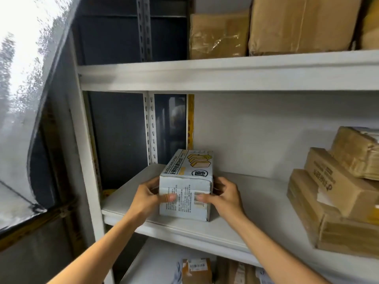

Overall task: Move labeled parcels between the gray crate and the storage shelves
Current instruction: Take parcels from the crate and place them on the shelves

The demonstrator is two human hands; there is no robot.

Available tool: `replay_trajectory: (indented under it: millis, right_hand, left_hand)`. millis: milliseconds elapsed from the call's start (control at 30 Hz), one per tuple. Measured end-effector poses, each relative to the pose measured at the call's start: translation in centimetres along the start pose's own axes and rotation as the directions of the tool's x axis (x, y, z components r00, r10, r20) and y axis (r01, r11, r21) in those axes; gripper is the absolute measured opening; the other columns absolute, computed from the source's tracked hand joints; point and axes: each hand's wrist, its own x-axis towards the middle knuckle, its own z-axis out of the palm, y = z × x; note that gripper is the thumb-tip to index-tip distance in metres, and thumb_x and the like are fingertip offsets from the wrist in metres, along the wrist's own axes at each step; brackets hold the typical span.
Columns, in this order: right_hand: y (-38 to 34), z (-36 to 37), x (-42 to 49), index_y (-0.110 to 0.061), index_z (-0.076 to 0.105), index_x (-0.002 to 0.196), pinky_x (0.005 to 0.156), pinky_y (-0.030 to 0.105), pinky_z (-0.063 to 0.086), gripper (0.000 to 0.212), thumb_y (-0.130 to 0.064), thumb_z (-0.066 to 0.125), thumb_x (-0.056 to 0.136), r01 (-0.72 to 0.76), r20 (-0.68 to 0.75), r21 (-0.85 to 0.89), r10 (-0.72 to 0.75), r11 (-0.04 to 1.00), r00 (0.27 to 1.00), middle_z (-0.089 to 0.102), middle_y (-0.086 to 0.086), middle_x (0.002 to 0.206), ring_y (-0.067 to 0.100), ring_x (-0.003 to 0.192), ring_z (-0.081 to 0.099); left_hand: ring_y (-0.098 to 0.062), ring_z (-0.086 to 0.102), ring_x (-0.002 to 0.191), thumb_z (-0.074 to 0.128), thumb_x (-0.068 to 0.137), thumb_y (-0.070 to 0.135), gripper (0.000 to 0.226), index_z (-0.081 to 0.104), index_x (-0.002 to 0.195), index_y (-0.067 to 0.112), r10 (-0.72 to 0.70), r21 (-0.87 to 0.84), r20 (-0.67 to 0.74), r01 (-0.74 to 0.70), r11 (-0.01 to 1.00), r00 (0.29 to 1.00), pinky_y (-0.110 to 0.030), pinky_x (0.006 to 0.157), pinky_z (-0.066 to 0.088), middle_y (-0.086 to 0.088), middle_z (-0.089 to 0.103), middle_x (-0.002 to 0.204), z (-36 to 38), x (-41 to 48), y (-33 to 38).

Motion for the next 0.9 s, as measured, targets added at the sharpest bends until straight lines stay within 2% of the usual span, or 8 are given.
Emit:
replay_trajectory:
  millis: [100,267,367,433,533,633,767,900]
  right_hand:
    - [0.6,0.1,-0.4,-0.02,0.067,0.101,0.083,0.033,0.058,0.05,-0.002,0.088,0.06,0.012,-0.006,0.021,-0.011,1.0,1.0,0.075,-0.001,0.102,0.013,0.094,0.071]
    - [0.5,0.5,-1.1,-0.018,0.069,0.106,0.08,0.028,0.058,0.042,-0.004,0.083,0.069,0.01,0.027,0.028,-0.01,1.0,1.0,0.074,-0.002,0.104,0.012,0.097,0.07]
    - [-0.4,0.4,-1.6,-0.014,0.066,0.116,0.077,0.014,0.053,0.038,-0.01,0.077,0.079,0.027,0.09,-0.124,-0.016,0.992,0.996,0.071,0.0,0.112,0.012,0.101,0.067]
    - [-1.7,-0.3,-1.8,-0.015,0.058,0.127,0.085,0.012,0.047,0.044,-0.016,0.072,0.086,0.042,0.191,-0.301,0.017,0.953,0.981,0.065,-0.001,0.125,0.01,0.11,0.061]
    - [-4.1,-2.4,-2.2,-0.016,0.046,0.138,0.102,0.031,0.042,0.062,-0.032,0.072,0.085,0.101,0.284,-0.597,0.092,0.796,0.954,0.053,0.001,0.14,0.02,0.13,0.048]
    - [-6.1,-5.1,-3.7,-0.013,0.039,0.142,0.102,0.037,0.043,0.074,-0.037,0.074,0.081,0.141,0.302,-0.807,0.195,0.573,0.933,0.044,0.007,0.143,0.026,0.127,0.046]
    - [-8.1,-8.6,-7.1,-0.012,0.05,0.132,0.092,0.043,0.051,0.062,-0.036,0.074,0.081,0.271,0.378,-0.895,0.281,0.353,0.882,0.049,0.01,0.131,0.029,0.108,0.058]
    - [-10.4,-13.0,-10.4,-0.015,0.05,0.134,0.086,0.039,0.052,0.063,-0.039,0.074,0.081,0.382,0.434,-0.898,0.283,0.22,0.855,0.051,0.008,0.128,0.028,0.104,0.059]
  left_hand:
    - [-0.022,0.072,0.092,0.076,0.071,-0.003,0.046,0.066,0.113,0.013,0.013,-0.041,0.01,-0.012,0.999,1.0,-0.032,0.071,0.06,-0.004,0.075,0.102,0.2,-0.4,-0.5]
    - [-0.021,0.073,0.091,0.073,0.075,-0.005,0.042,0.064,0.111,0.013,0.015,-0.031,0.004,-0.015,0.999,1.0,-0.026,0.066,0.059,-0.001,0.076,0.098,0.5,-0.8,-0.4]
    - [-0.019,0.072,0.094,0.075,0.074,-0.001,0.042,0.066,0.111,0.016,-0.038,0.059,0.035,0.036,0.998,0.999,-0.025,0.07,0.059,0.004,0.076,0.095,0.0,-0.9,0.5]
    - [-0.012,0.071,0.097,0.082,0.068,0.012,0.049,0.067,0.114,0.019,-0.062,0.228,0.121,0.033,0.973,0.991,-0.033,0.088,0.057,0.008,0.075,0.1,-1.3,-0.6,1.8]
    - [-0.009,0.067,0.103,0.088,0.061,0.029,0.057,0.069,0.115,0.023,-0.049,0.518,0.116,-0.018,0.855,0.992,-0.041,0.102,0.048,0.012,0.073,0.106,-2.4,-0.8,4.4]
    - [-0.012,0.067,0.096,0.088,0.065,0.03,0.057,0.068,0.118,0.021,0.083,0.743,0.018,-0.069,0.665,0.996,-0.036,0.095,0.053,0.011,0.069,0.11,-2.3,-2.3,6.4]
    - [-0.013,0.067,0.091,0.086,0.067,0.041,0.054,0.067,0.116,0.028,0.147,0.903,0.017,-0.078,0.422,0.989,-0.037,0.084,0.058,0.008,0.07,0.109,-0.5,-5.2,9.1]
    - [-0.007,0.065,0.094,0.083,0.07,0.043,0.05,0.066,0.116,0.03,0.025,0.945,0.181,-0.181,0.273,0.983,-0.027,0.078,0.056,0.012,0.067,0.114,4.9,-8.4,12.2]
